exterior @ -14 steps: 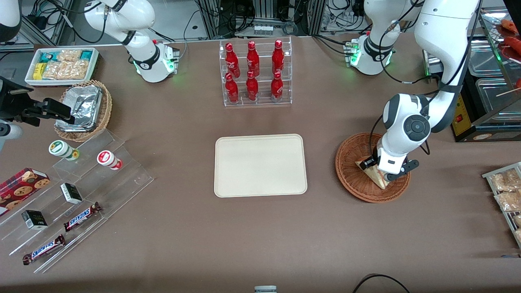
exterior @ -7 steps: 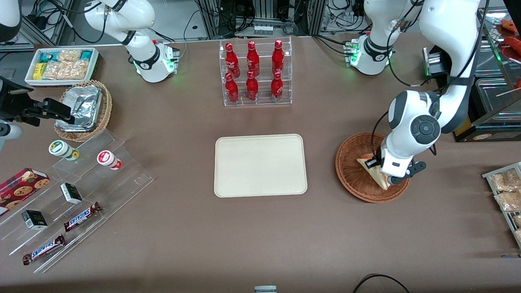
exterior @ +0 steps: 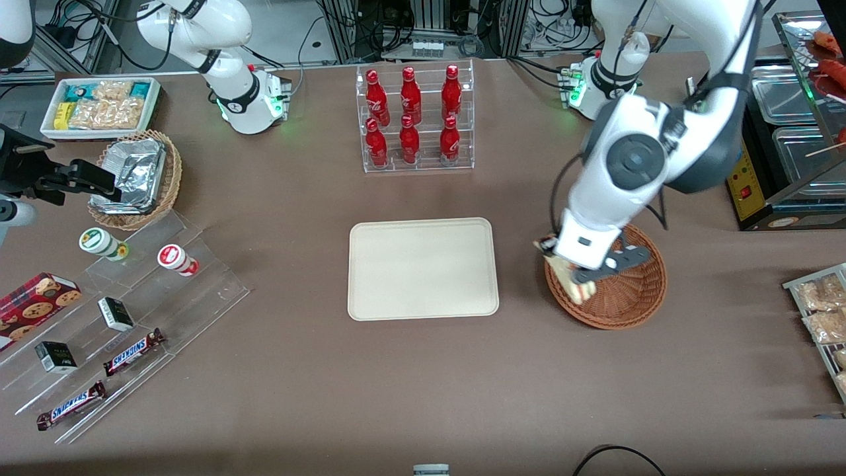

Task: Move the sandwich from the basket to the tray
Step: 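Lift the sandwich and carry it with the left gripper over the tray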

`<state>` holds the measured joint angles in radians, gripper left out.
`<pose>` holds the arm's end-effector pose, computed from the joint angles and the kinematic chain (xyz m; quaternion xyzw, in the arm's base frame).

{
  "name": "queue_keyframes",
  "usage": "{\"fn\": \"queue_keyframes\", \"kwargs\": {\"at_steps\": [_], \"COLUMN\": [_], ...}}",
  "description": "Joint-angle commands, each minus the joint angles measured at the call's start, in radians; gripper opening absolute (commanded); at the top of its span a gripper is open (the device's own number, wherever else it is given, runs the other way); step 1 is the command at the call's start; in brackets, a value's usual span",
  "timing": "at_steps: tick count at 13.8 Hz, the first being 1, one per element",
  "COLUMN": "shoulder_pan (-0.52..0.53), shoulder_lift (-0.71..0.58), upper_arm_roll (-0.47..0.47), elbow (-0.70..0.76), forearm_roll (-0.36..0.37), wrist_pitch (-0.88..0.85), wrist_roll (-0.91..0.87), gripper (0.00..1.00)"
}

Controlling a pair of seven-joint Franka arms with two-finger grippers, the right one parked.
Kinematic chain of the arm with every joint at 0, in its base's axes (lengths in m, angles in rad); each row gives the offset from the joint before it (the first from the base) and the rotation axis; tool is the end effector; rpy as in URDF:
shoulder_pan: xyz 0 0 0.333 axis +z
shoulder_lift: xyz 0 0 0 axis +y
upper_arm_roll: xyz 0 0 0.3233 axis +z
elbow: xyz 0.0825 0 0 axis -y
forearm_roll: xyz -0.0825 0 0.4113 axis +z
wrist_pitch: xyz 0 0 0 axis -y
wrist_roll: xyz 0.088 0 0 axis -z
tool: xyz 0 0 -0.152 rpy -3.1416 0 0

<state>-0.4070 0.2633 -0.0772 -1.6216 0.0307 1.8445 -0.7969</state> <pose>0.5895 -0.3018 0.4201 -0.9881 -0.1524 0.0131 0.0155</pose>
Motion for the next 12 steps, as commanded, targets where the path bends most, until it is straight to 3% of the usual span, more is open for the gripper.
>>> {"fn": "queue_keyframes", "kwargs": {"at_steps": [1, 5, 7, 9, 12], "shoulder_pan": [-0.102, -0.223, -0.295, -0.320, -0.348], "shoulder_lift": [0.045, 0.160, 0.264, 0.312, 0.394], "upper_arm_roll": [0.013, 0.011, 0.013, 0.013, 0.013], "elbow": [0.114, 0.188, 0.270, 0.273, 0.275], "forearm_roll": [0.008, 0.002, 0.006, 0.005, 0.008], "wrist_pitch": [-0.050, -0.033, -0.030, -0.004, 0.166], "wrist_roll": [-0.056, -0.057, -0.059, -0.059, -0.054], "gripper": [0.13, 0.12, 0.19, 0.07, 0.04]}}
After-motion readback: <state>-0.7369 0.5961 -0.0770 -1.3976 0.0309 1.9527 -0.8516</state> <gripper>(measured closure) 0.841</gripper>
